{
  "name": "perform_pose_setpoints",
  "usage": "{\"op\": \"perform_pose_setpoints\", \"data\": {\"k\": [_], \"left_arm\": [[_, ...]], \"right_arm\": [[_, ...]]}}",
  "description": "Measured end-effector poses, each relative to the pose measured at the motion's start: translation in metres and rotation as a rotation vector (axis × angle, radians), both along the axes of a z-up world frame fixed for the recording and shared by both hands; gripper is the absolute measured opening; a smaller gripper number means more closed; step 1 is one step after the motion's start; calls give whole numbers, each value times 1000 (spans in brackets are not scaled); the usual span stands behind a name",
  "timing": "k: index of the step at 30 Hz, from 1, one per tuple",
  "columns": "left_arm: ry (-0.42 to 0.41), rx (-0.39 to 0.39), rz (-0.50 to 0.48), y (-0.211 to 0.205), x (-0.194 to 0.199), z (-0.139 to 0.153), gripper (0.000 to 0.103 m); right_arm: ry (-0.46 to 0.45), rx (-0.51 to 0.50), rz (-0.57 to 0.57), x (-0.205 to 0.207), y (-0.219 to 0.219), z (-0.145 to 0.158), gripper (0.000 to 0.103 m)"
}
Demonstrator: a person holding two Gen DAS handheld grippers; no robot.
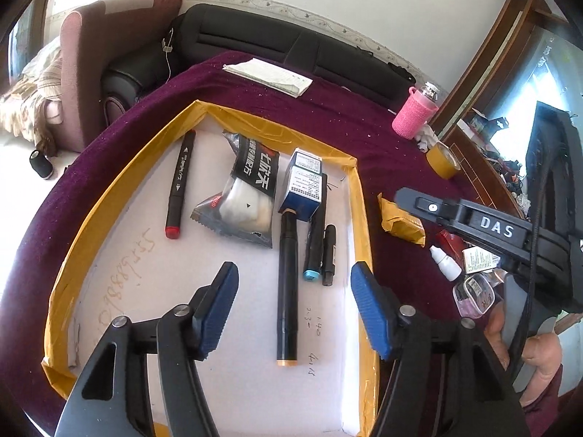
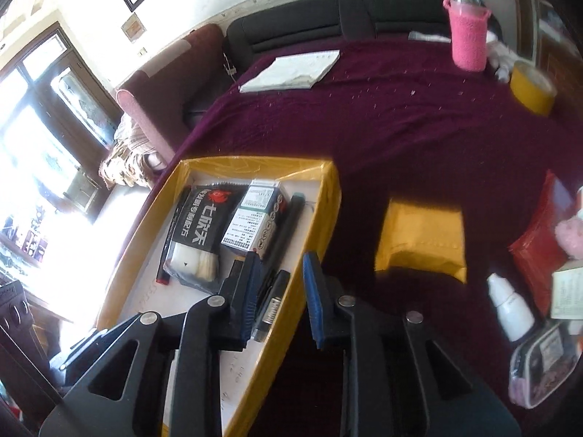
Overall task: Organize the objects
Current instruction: 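Open both tools and move them back over the remaining items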
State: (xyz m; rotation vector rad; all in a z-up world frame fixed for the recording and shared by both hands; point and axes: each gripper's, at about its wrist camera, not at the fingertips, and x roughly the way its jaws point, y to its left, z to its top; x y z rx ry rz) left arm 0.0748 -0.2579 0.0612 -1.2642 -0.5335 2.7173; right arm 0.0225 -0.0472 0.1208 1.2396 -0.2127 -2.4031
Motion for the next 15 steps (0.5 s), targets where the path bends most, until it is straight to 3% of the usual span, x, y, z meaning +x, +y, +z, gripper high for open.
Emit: {"op": "perform_pose_setpoints", "data": {"k": [3, 5, 6, 7, 8, 9, 11, 15], "left_arm": [[27, -5, -7, 13, 3, 7, 58], [51, -15, -19, 24, 8, 13, 58], [63, -27, -28, 31, 10, 17, 58], [81, -37, -45, 39, 13, 22, 58], [96, -44, -60, 46, 16, 27, 58], [110, -55, -77, 55, 19, 32, 59], [129, -78, -116, 74, 21, 39, 64], [117, -123, -179, 110, 19, 43, 66]], "right_arm": [[166, 65, -35, 26, 18, 27, 22], [312, 121, -99, 47, 34, 44, 27], [389, 154, -147, 57, 43, 51, 46], [460, 188, -204, 66, 54, 56, 79], [520, 223, -266, 73, 66, 58, 91], [528, 259, -302, 72, 78, 55, 93], [430, 301, -343, 58, 107, 46, 93], [304, 82, -438, 48, 186, 28, 93]]}}
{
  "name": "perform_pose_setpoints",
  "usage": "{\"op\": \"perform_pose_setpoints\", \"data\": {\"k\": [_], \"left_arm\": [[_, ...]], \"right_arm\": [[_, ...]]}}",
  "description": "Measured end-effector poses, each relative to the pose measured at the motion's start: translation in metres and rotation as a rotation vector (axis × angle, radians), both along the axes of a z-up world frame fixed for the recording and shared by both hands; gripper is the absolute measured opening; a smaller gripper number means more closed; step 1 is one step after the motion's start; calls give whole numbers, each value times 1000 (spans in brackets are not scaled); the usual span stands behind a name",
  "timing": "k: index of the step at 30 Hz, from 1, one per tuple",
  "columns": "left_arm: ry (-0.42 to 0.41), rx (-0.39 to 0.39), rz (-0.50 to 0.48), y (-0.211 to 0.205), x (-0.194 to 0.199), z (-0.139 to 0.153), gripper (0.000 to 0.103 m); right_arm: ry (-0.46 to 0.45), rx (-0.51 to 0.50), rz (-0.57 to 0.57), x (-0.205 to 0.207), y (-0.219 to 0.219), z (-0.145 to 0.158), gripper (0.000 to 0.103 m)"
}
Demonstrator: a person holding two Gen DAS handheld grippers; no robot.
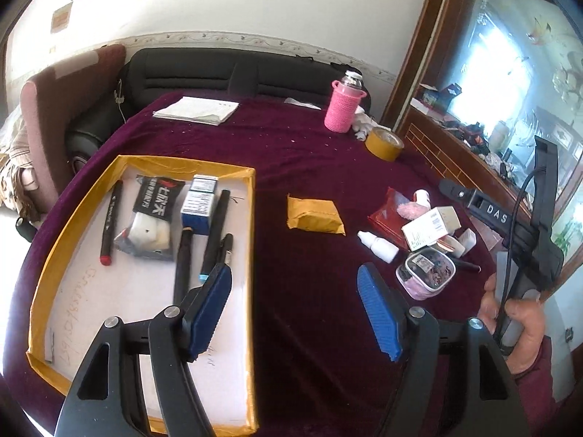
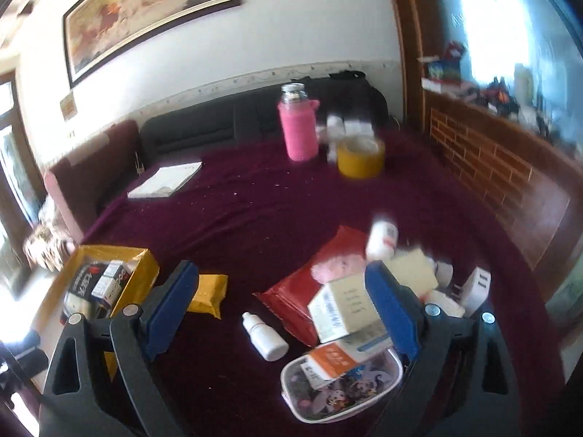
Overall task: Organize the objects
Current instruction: 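Open both tools and move them back over the remaining items, then grasp the white dropper bottle with the left tool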
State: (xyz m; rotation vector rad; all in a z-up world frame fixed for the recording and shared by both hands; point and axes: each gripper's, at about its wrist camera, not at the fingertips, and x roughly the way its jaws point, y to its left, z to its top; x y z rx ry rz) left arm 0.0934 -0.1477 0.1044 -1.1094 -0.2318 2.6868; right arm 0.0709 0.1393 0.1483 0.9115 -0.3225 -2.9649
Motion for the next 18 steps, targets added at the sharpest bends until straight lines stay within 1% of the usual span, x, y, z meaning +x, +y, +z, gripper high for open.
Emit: {"op": "perform_pose_setpoints", "data": {"k": [2, 4, 6, 9, 11, 13, 15, 17, 18], "left_arm": [[-25, 0, -27, 17, -4, -5, 66], [-61, -7, -40, 33, -11, -14, 66], [-107, -25, -45, 51, -20, -26, 66], [-179, -34, -54, 76, -40, -45, 66], [-199, -14, -65, 93, -56, -52, 66], [-207, -2, -67, 105, -71, -57, 66], [-215, 36, -53, 115, -89, -62, 65], [-243, 80, -42, 125, -106, -69, 65], [-254, 90, -33, 130, -112, -72, 65]], "right_arm": [[3, -63, -71, 0, 37, -9, 93], [22, -76, -136, 2, 68, -17, 93], [35, -66, -192, 10, 93, -27, 93], [46, -99, -237, 16, 119, -43, 93], [23, -136, -241, 17, 130, -47, 93], [25, -175, -222, 13, 135, -48, 93], [35, -159, -214, 17, 130, -45, 93], [53, -152, -201, 23, 125, -42, 93], [58, -149, -200, 23, 123, -42, 93]]}}
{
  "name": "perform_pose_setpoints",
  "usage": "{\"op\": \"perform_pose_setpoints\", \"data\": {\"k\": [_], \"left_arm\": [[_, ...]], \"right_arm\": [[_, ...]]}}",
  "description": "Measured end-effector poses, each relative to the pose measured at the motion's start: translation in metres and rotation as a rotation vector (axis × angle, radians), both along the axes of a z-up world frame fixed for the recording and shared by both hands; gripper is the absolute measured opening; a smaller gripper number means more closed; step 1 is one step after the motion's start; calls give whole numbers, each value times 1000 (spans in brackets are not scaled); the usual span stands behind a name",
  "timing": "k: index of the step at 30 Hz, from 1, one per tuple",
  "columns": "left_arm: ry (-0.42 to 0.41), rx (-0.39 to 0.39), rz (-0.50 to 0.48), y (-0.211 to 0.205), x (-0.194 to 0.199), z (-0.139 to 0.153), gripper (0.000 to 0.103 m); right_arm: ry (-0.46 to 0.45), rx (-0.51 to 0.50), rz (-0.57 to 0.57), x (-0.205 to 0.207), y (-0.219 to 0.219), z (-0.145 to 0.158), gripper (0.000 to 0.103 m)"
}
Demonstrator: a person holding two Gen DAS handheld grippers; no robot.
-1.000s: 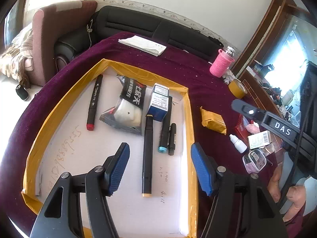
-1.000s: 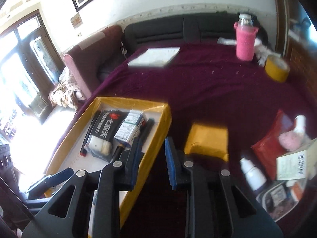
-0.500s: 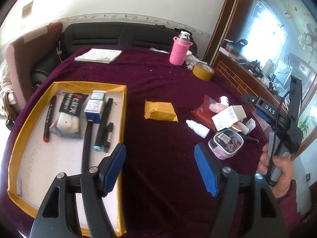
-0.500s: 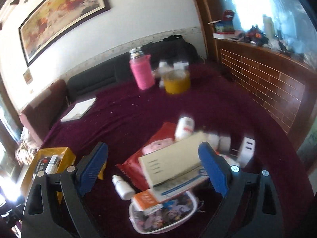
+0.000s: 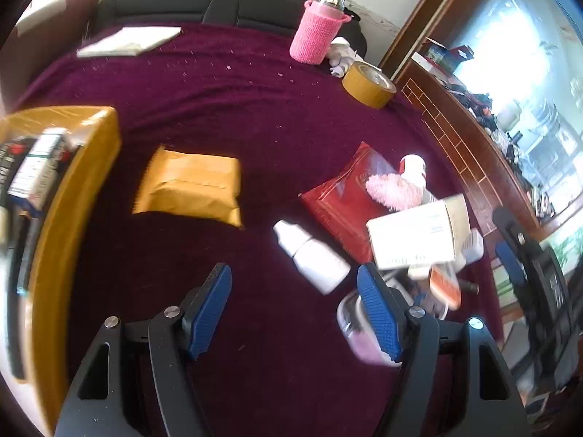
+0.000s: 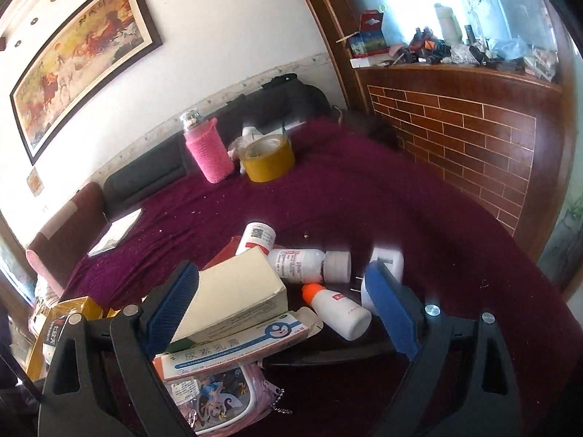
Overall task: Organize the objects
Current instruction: 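Grasp the white dropper bottle with the left tool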
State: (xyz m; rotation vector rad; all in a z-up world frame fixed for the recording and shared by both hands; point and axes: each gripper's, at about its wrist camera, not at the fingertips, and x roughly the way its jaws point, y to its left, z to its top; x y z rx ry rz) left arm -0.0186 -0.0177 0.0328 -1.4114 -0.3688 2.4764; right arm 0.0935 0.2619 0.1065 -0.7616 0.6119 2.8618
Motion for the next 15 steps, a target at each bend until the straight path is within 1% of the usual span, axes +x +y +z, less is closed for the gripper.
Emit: {"op": "perform_pose_setpoints", "data": {"k": [1, 2, 4, 5, 6, 8, 10, 12, 13, 14, 15], "left_arm": [[1, -7, 8, 5, -5, -3, 65], [12, -30, 4, 12, -8, -5, 65], [38, -115, -9, 26, -12, -12, 65], [34, -132, -13, 29, -13, -17, 65], [18, -129, -20, 30, -14, -23, 65], [53, -132, -22, 31, -11, -23, 65], [58, -146, -52, 35, -13, -24, 62], [64, -168, -54, 32, -12, -25, 42], [66, -181, -60, 30, -11, -24, 36], [63, -187, -68, 26, -9, -23, 26], [54, -184, -75, 22, -7, -23, 23]], "right_arm": [[0, 3, 0, 0, -3, 0, 93], [-2, 1, 2, 1, -3, 0, 93], [-9, -14, 3, 0, -2, -3, 93], [-12, -21, 3, 0, -2, -4, 93], [-14, -28, 1, -1, -1, -5, 93], [-15, -43, -5, 0, 2, -6, 93], [-22, -49, -8, -1, 3, -7, 93], [-32, -55, -8, -2, 3, -9, 93], [-36, -55, -10, -2, 3, -10, 93], [-41, -55, -11, -2, 4, -10, 93], [-44, -57, -13, -2, 4, -11, 93]]}}
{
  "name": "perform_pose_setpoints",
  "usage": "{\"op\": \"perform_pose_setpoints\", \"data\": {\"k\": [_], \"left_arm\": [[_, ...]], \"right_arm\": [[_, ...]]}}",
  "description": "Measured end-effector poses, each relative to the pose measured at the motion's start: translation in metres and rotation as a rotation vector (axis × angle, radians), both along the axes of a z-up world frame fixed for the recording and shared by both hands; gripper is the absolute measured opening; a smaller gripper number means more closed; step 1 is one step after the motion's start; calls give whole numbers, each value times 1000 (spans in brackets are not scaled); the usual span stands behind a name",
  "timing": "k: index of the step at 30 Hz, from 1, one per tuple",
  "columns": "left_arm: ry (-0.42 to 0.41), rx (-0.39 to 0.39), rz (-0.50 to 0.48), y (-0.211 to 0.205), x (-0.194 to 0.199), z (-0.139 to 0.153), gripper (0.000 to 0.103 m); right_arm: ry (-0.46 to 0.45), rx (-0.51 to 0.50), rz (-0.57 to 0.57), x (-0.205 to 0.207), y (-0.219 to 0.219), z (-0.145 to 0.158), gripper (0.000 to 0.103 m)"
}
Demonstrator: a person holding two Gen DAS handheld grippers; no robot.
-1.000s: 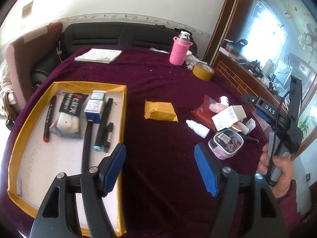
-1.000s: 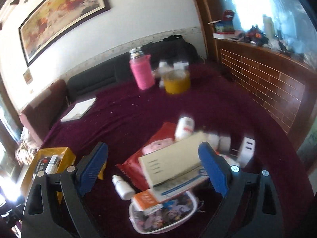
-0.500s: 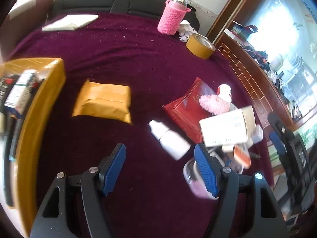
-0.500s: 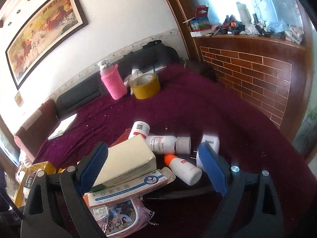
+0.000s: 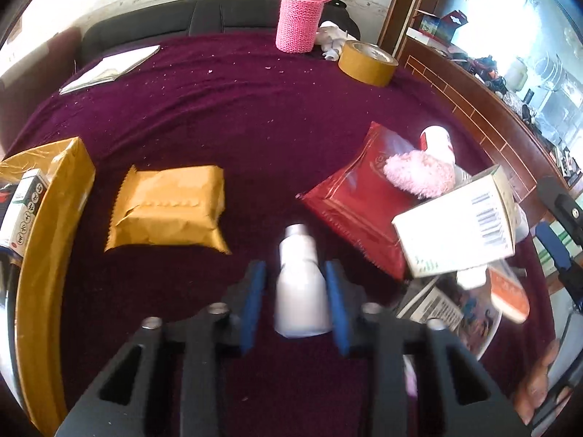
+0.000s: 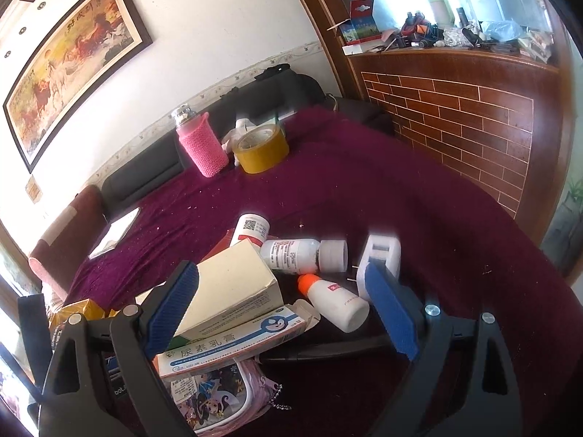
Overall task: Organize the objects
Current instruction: 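Grasp the white dropper bottle with the left tool, then carry the dropper bottle into the tray with the left tool while the right tool grasps the yellow snack packet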
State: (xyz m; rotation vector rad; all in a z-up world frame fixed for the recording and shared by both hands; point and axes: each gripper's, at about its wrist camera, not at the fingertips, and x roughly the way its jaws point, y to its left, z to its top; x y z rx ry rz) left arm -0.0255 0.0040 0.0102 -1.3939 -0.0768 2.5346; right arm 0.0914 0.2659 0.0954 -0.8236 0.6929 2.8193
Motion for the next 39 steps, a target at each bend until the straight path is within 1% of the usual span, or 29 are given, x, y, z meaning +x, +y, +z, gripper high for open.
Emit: {"op": "perform_pose_setpoints", "data": {"k": [2, 4, 6, 7, 10, 11, 12, 14, 16, 20, 23, 25, 26, 27, 29, 30, 31, 32, 34, 35, 37, 39], "left_arm": [[-5, 6, 9, -11, 7, 3, 23], [1, -8, 4, -14, 8, 5, 23], [0, -24, 1, -10, 3, 0, 23], [10, -34, 4, -8, 3, -1, 24], [64, -100, -18, 5, 7, -3, 24], [68, -100, -26, 6, 8, -3, 24], [61, -76, -33, 4, 9, -2, 22], [69, -26, -26, -7, 17, 8, 22], [114, 5, -21, -20, 31, 25, 22], [211, 107, -4, -63, 73, 66, 22], [269, 119, 26, -97, 97, 85, 22], [290, 138, 47, -124, 111, 92, 22], [297, 146, 60, -137, 116, 94, 22], [303, 146, 75, -148, 121, 94, 22], [303, 145, 106, -169, 128, 90, 22], [299, 157, 126, -181, 130, 86, 22], [294, 170, 141, -189, 133, 83, 22], [284, 185, 162, -201, 134, 78, 22], [270, 215, 193, -217, 141, 69, 22], [266, 227, 202, -224, 143, 65, 22], [273, 235, 222, -238, 150, 61, 22], [279, 238, 243, -252, 155, 59, 22]], "right_arm": [[-3, -2, -6, 0, 0, -1, 93], [-7, -2, -6, 0, 0, -2, 93], [-11, 5, -9, 0, -1, -2, 93], [-12, 10, -10, 0, -1, -2, 93], [-12, 33, -22, 1, -2, -1, 93], [-7, 39, -25, 2, -2, -1, 93], [0, 46, -29, 3, -2, 0, 93], [7, 76, -51, 6, -3, 2, 93], [6, 86, -60, 5, -2, 2, 93], [-27, 116, -59, 0, -6, -2, 93], [-9, 158, -65, 2, -12, 2, 93], [18, 189, -98, 11, -17, 12, 93], [34, 178, -98, 19, -21, 21, 93], [55, 143, -66, 27, -25, 31, 93], [73, 72, 35, 32, -41, 53, 94], [62, 57, 109, 28, -53, 62, 97], [27, 68, 200, 17, -71, 68, 98], [-36, 113, 301, 1, -95, 71, 98], [-159, 218, 465, -30, -142, 63, 98], [-194, 278, 526, -43, -165, 55, 98], [-227, 368, 635, -68, -203, 42, 98], [-259, 413, 704, -89, -228, 33, 98]]}}
